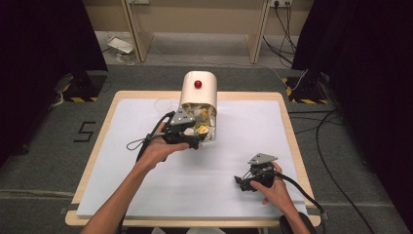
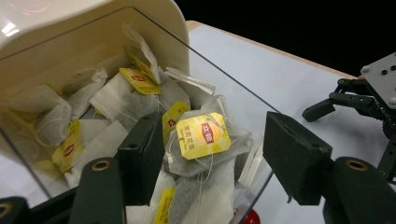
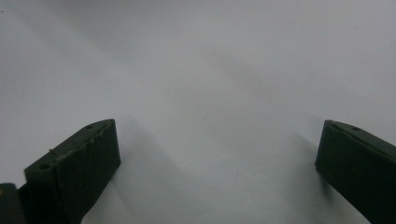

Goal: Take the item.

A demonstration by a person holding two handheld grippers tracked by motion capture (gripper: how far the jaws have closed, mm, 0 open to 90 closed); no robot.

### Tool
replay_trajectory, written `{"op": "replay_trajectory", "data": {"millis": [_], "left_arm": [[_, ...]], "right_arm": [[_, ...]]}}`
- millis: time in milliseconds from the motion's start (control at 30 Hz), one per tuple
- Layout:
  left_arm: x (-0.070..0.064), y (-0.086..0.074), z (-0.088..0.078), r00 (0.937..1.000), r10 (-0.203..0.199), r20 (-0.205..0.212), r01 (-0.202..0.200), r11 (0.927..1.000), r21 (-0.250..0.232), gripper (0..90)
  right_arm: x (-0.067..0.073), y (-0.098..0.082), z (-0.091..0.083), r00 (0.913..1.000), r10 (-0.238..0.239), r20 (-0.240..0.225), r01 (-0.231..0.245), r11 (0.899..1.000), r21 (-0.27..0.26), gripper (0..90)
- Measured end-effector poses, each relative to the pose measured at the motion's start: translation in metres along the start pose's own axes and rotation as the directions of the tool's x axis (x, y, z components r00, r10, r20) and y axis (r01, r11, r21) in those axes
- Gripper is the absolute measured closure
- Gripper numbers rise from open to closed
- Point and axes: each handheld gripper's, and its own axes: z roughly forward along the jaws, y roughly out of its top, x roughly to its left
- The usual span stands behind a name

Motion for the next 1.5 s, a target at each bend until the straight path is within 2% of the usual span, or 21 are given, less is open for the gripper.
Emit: {"op": "replay_trajectory", "data": {"millis": [33,333,400,467,567,667,733,800,1033,1267,1500], "left_arm": [[0.0,0.002,0.005,1.0,0.0,0.004,0.0,0.9998,0.019,38.7],[-0.002,0.007,0.021,0.9997,-0.018,0.016,0.017,0.9977,0.066,43.8],[-0.003,0.006,0.025,0.9998,-0.015,0.013,0.014,0.9956,0.093,45.0],[-0.002,0.006,0.027,0.9998,-0.015,0.016,0.013,0.9949,0.1,45.6],[-0.001,0.006,0.031,0.9996,-0.02,0.02,0.017,0.9911,0.132,49.5],[-0.001,0.005,0.034,0.9999,-0.014,0.006,0.013,0.9879,0.155,54.6],[0.001,0.005,0.032,0.9997,-0.024,0.003,0.023,0.9887,0.148,60.2],[0.002,0.004,0.031,0.9999,-0.016,0.0,0.015,0.9893,0.145,69.0],[0.007,0.005,0.021,0.9999,-0.007,-0.011,0.008,0.9952,0.098,83.9],[0.009,0.007,0.011,0.9999,-0.008,-0.006,0.009,0.9981,0.061,86.8],[0.011,0.017,-0.008,1.0,0.001,-0.004,-0.001,0.9998,0.017,87.4]], "right_arm": [[0.0,0.0,0.0,1.0,0.001,0.0,-0.001,1.0,0.0,0.3],[0.0,0.0,0.0,1.0,0.002,0.0,-0.002,1.0,0.0,0.3],[0.0,0.0,0.0,1.0,0.001,0.0,-0.001,1.0,0.0,0.3],[0.0,0.0,0.0,1.0,0.0,0.0,0.0,1.0,0.0,0.3],[0.0,0.0,0.0,1.0,0.0,0.0,0.0,1.0,0.0,0.3],[0.0,0.0,0.0,1.0,0.0,0.0,0.0,1.0,0.0,0.3],[0.0,0.0,0.0,1.0,0.001,0.0,-0.001,1.0,-0.001,0.3],[0.0,0.0,0.0,1.0,0.001,0.0,-0.001,1.0,0.0,0.3],[0.0,0.0,0.0,1.0,0.002,0.0,-0.002,1.0,0.0,0.3],[0.0,0.0,0.0,1.0,0.002,0.0,-0.002,1.0,0.0,0.3],[0.0,0.0,0.0,1.0,0.0,0.0,0.0,1.0,0.0,0.3]]}}
